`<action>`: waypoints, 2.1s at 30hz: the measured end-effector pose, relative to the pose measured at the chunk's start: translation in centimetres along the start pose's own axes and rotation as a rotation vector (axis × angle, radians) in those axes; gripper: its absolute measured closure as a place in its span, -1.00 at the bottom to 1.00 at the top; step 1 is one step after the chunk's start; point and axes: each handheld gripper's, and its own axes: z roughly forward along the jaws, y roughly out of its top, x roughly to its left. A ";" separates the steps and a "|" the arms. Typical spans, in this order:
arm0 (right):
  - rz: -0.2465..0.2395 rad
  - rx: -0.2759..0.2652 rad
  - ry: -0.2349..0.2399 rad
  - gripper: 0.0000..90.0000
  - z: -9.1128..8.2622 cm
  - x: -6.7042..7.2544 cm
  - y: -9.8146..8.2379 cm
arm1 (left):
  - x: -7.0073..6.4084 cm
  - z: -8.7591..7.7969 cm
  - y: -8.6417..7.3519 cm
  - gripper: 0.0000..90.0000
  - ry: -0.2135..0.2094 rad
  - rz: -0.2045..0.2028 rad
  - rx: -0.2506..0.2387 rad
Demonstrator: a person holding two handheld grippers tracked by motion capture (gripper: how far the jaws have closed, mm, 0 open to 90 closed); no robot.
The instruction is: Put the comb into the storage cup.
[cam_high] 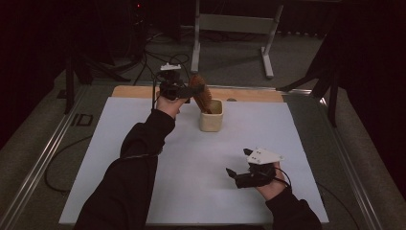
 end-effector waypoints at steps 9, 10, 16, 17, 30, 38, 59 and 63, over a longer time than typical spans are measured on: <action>-0.002 -0.004 -0.002 -0.81 -0.1 0.0 0.0 | 0.2 -0.9 -0.6 -1.00 -0.026 0.044 0.018; -0.003 -0.006 -0.002 -0.81 -0.1 0.0 0.0 | 0.2 -1.0 -0.6 -1.00 -0.034 0.047 0.024; -0.003 -0.007 -0.005 -0.81 -0.1 0.0 0.1 | 0.2 -1.3 -0.8 -1.00 -0.052 0.068 0.028; -0.001 -0.007 -0.005 -0.81 -0.1 -0.1 0.0 | 0.2 -1.4 -0.9 -1.00 -0.067 0.073 0.035; 0.034 -0.011 -0.002 -0.81 0.0 -0.3 0.0 | -0.5 -2.4 -1.3 -1.00 -0.144 0.166 0.072; 0.046 -0.014 0.017 -0.81 0.2 -0.5 0.0 | -0.1 -3.3 -2.0 -1.00 -0.162 0.210 0.062; 0.054 -0.020 0.000 -0.81 0.0 -0.5 0.0 | 0.3 -5.3 -4.3 -1.00 -0.212 0.299 0.087; 0.043 -0.014 -0.014 -0.81 -0.1 -0.5 0.0 | 0.3 -6.0 -5.1 -1.00 -0.206 0.322 0.079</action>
